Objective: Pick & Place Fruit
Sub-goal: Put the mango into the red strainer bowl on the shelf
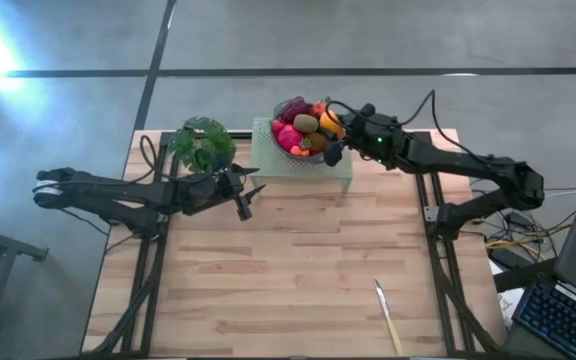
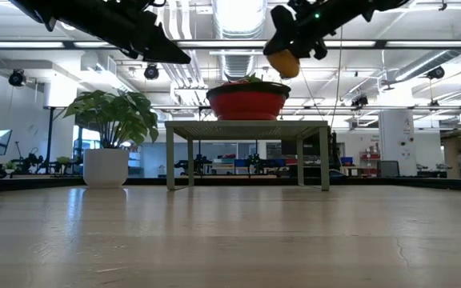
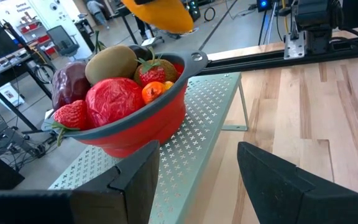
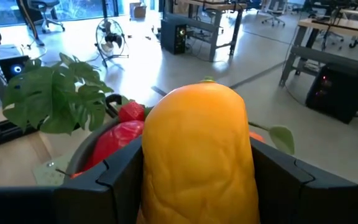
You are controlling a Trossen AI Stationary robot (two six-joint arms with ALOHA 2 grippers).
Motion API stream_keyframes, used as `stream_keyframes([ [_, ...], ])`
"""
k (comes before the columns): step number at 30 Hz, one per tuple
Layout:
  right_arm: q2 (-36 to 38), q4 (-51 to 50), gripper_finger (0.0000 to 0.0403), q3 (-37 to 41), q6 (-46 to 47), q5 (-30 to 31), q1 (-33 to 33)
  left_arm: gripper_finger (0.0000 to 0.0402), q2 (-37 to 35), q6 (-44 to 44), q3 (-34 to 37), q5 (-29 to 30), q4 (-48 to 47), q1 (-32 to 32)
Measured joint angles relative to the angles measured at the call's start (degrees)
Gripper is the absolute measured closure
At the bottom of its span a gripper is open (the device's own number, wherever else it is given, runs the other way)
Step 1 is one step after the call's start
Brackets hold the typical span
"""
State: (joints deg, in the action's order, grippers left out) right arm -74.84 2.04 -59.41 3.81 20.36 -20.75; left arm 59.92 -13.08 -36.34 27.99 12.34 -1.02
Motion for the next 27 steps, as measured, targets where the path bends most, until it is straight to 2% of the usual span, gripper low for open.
stream_keyframes([
  [12,-4.5,-0.1,0.0177,-4.1,-1.6,-1.4,0.3,0.0179,0.0,0.0,0.0,0.0,-0.3,0.0],
  [27,-4.9,1.1,0.0177,-3.1,-1.3,-1.4,0.3,0.0179,0.0,0.0,0.0,0.0,-0.6,0.0],
])
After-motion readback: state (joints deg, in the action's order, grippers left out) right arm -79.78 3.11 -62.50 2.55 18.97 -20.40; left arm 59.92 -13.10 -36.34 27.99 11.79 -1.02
